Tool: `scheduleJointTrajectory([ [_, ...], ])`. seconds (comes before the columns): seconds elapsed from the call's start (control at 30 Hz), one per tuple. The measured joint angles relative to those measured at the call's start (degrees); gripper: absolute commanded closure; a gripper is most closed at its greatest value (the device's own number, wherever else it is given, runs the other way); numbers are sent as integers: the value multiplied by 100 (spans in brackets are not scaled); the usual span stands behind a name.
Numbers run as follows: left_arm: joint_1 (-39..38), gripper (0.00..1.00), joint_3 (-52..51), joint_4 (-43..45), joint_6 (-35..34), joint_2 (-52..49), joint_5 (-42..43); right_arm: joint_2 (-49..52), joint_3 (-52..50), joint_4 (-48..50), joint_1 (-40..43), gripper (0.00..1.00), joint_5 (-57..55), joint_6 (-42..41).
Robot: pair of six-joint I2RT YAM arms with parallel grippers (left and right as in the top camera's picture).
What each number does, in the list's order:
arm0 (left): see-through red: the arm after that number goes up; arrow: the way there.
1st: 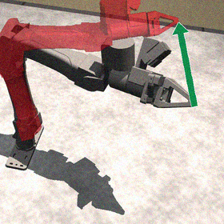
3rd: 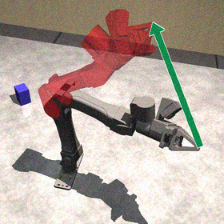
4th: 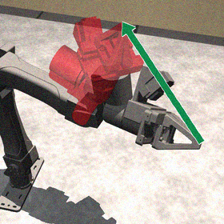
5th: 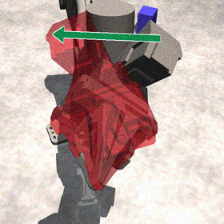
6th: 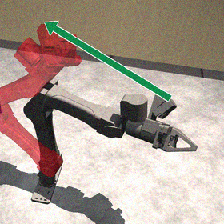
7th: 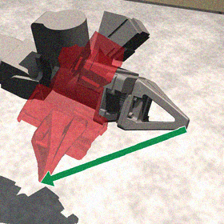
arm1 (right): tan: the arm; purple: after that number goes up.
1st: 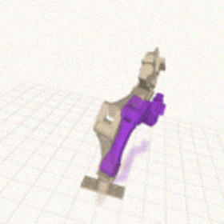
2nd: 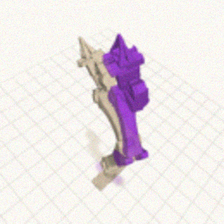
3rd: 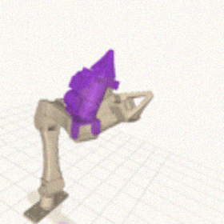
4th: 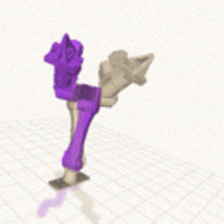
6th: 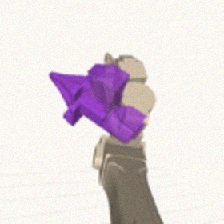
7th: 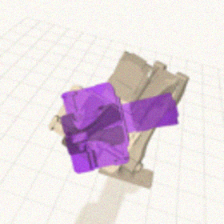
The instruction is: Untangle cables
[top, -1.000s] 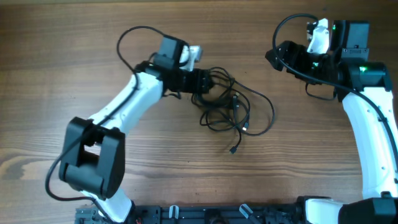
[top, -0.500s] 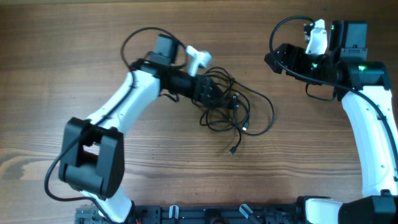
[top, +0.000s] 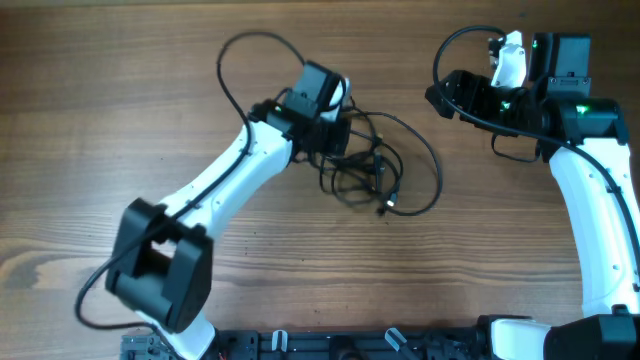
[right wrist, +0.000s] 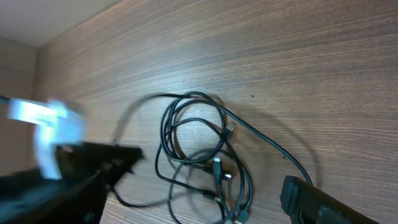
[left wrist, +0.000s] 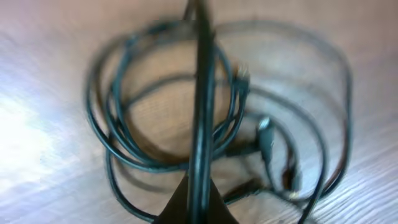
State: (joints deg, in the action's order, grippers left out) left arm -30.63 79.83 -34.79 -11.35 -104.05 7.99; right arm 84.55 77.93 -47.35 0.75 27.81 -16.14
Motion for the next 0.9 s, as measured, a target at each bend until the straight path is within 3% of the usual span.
scheduleJointTrajectory([
  [0.2, 4, 96, 1187, 52, -367, 1202, -109, 0, 0, 179, 0, 11, 190, 111],
  [0.4, 4, 96, 1344, 417, -503, 2240, -109, 0, 0, 525, 0, 12, 577, 146],
  [0.7, 4, 96, 1344, 623, -752, 2426, -111, 0, 0, 772, -74, 15, 1410, 409],
  [0.9, 39, 96, 1340, 1530, -1093, 2426, -111, 125, 0, 914, -284, 18, 1589, 271],
])
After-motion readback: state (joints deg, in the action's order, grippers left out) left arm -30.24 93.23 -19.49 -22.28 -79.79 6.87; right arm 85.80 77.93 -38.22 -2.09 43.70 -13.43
